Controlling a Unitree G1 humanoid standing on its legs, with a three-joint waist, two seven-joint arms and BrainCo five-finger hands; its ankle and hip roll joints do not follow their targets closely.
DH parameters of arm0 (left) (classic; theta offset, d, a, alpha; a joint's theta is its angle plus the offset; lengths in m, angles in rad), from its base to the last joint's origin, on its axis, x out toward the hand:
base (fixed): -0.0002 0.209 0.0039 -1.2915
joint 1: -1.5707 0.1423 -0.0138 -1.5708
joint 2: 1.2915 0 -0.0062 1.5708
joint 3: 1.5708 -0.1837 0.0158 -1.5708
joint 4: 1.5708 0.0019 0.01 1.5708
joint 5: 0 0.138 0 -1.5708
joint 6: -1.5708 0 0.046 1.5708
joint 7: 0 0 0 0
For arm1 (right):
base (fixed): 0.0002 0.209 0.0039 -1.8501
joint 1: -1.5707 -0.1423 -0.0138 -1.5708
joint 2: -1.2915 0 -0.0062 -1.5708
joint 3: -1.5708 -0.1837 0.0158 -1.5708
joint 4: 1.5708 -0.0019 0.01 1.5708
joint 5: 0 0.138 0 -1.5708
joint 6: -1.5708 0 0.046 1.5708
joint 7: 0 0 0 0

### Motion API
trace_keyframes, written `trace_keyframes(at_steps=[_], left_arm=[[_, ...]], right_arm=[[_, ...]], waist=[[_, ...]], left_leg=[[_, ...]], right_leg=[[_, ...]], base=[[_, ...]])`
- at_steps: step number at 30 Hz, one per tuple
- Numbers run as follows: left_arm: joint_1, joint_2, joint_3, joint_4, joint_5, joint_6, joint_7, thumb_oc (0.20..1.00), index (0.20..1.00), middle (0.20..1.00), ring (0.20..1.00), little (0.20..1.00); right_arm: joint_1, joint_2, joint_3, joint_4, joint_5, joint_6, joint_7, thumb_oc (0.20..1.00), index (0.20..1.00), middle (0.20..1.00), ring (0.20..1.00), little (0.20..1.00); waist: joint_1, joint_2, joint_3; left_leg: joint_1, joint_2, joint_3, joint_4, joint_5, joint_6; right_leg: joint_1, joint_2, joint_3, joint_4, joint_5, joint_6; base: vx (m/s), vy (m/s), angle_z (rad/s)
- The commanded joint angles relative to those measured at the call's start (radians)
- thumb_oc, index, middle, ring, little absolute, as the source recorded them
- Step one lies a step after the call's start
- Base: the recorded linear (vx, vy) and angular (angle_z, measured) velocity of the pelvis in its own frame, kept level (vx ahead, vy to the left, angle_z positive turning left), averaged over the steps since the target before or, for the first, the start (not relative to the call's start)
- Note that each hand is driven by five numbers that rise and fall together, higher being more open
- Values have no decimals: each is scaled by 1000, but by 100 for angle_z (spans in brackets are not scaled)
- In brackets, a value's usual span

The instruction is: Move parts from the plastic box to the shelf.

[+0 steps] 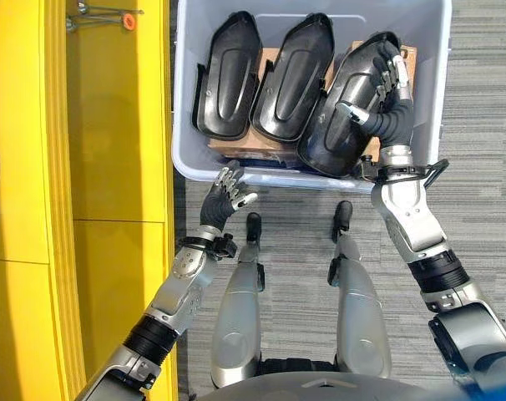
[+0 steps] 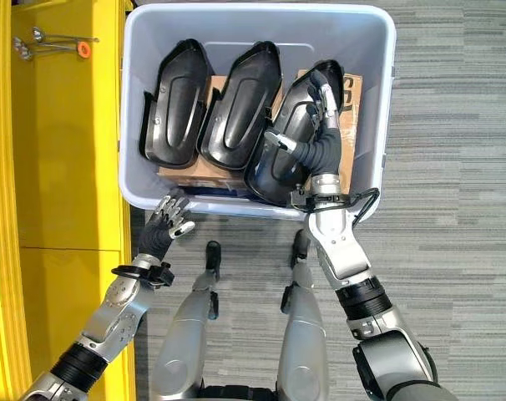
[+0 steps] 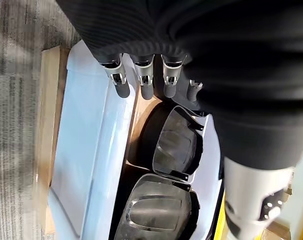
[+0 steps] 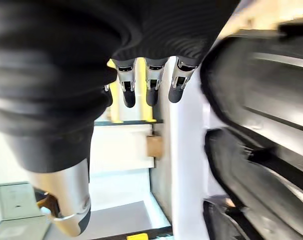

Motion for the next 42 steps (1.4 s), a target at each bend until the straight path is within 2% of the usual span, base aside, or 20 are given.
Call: trace_keyframes(at_steps=[1, 12, 22, 25, 32, 42], left_arm=[[54, 41, 32, -115, 27, -39, 1, 1000, 1000, 1000, 1000, 1000], [68, 36, 26, -126, 33, -48, 10, 1000, 1000, 1000, 1000, 1000], [76, 30, 25, -116, 32, -61, 31, 1000, 1000, 1000, 1000, 1000], [72, 30, 19, -119, 30, -67, 38, 1000, 1000, 1000, 1000, 1000], [70, 35, 8, -123, 29, -69, 42, 1000, 1000, 1000, 1000, 1000], [72, 37, 1, -119, 24, -72, 46, 1000, 1000, 1000, 1000, 1000]], right_arm=[[32, -5, -12, -111, -44, -69, -3, 1000, 1000, 1000, 1000, 1000], [79, 24, -8, -107, -74, -66, -50, 1000, 1000, 1000, 1000, 1000], [94, 28, -55, -38, -163, -51, -157, 1000, 1000, 1000, 1000, 1000], [100, 25, -76, -9, -230, -23, -215, 1000, 1000, 1000, 1000, 1000], [94, 31, -86, 38, -237, -11, -246, 1000, 1000, 1000, 1000, 1000], [65, 51, -58, 127, -206, -5, -240, 1000, 1000, 1000, 1000, 1000]], waist=[[-3, -30, -54], [-15, -23, -59], [-17, -11, -52], [-20, -7, -47], [-22, -3, -45], [-19, 0, -38]], left_leg=[[-33, 18, 17, 20, 4, 29], [-36, 18, 24, 19, 7, 27], [-48, 13, 24, 25, 5, 28], [-52, 14, 23, 31, 0, 28], [-59, 13, 25, 34, 1, 27], [-73, 11, 26, 35, 4, 29]], right_leg=[[13, -57, 64, 112, -126, 65], [10, -55, 71, 106, -124, 67], [5, -55, 74, 106, -123, 68], [1, -54, 77, 108, -126, 68], [-8, -52, 82, 110, -124, 68], [-22, -50, 85, 112, -120, 65]], base=[[-4, -7, -7], [-2, -1, -1], [0, 0, 0], [0, 0, 0], [0, 0, 0], [0, 0, 0]])
